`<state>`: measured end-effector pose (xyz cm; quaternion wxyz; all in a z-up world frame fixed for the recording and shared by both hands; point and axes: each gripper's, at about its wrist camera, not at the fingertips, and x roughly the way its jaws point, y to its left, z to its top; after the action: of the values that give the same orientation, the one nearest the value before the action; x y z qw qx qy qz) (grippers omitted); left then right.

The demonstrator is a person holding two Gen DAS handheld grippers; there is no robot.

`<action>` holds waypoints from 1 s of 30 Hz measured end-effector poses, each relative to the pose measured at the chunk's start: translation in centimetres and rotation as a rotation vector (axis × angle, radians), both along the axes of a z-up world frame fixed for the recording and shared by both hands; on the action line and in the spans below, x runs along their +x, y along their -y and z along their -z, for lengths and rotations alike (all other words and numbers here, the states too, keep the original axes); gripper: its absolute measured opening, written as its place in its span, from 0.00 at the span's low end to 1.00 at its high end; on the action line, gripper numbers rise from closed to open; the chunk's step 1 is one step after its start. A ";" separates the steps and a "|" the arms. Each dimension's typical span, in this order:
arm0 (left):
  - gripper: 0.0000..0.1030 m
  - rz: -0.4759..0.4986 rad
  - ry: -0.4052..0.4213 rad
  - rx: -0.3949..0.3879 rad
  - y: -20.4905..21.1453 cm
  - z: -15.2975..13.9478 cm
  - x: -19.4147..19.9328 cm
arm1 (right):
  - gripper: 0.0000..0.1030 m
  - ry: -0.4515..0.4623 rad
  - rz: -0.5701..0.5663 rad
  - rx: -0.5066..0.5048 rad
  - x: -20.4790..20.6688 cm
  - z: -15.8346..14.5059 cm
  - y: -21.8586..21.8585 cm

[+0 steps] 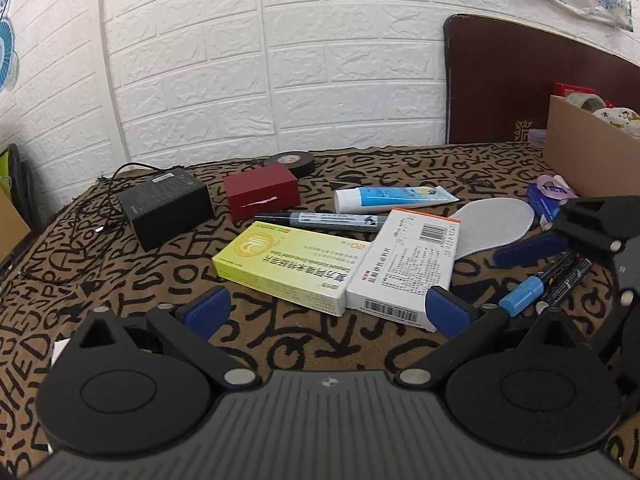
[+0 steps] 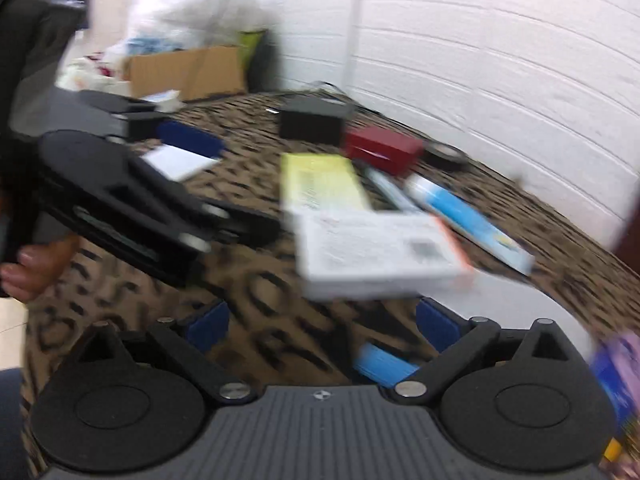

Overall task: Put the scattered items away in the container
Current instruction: 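Move the right gripper toward the markers lying on the table, then position the right gripper over the pink-capped Flash Color marker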

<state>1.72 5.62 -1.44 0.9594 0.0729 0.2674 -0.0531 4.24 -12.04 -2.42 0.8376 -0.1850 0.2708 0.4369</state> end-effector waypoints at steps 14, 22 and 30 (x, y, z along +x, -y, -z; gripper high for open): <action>1.00 0.075 -0.010 0.009 2.6 0.6 -0.6 | 1.00 -0.270 -0.093 0.093 -2.2 -0.1 3.8; 1.00 0.072 -0.007 0.005 2.8 0.7 -1.1 | 1.00 -0.141 -0.020 0.000 -4.0 0.2 3.6; 1.00 0.055 -0.013 -0.004 2.7 1.0 -0.8 | 1.00 -0.115 -0.008 -0.022 -2.6 1.1 2.3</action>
<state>0.88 2.90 -2.43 0.9558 0.0780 0.2716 -0.0806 1.60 -14.35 -3.55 0.8170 -0.1698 0.3224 0.4470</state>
